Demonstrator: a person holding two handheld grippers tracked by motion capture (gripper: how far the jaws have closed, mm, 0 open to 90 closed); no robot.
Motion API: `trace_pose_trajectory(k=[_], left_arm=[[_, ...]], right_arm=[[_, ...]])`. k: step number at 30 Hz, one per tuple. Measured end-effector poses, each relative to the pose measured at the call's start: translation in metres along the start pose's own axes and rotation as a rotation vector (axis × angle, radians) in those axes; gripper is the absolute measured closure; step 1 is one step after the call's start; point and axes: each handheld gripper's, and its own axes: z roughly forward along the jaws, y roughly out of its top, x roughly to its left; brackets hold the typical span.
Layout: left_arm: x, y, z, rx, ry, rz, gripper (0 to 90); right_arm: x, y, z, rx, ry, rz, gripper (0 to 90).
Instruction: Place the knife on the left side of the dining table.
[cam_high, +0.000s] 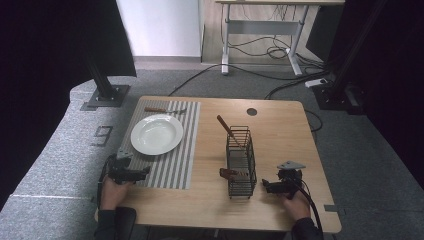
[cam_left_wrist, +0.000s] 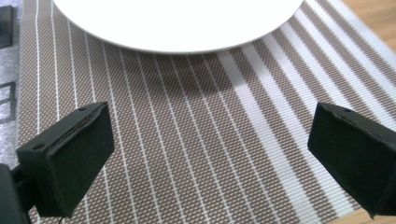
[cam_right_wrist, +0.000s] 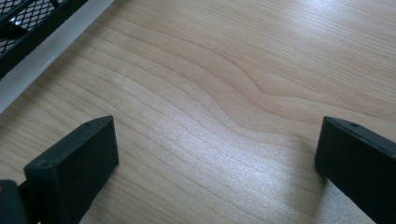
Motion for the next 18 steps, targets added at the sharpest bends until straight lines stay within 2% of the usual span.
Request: trace_pose_trajectory(k=[8,18], left_arm=[[-0.007,0.011,-0.001,-0.004,-0.025,0.014,0.0],[-0.024,0.029,0.000,-0.020,-0.069,0.052,0.0]], right_arm=[[0.000,0.000,0.000,0.000,0.000,0.000,0.0],[0.000,0.000,0.000,0.000,0.000,0.000,0.0]])
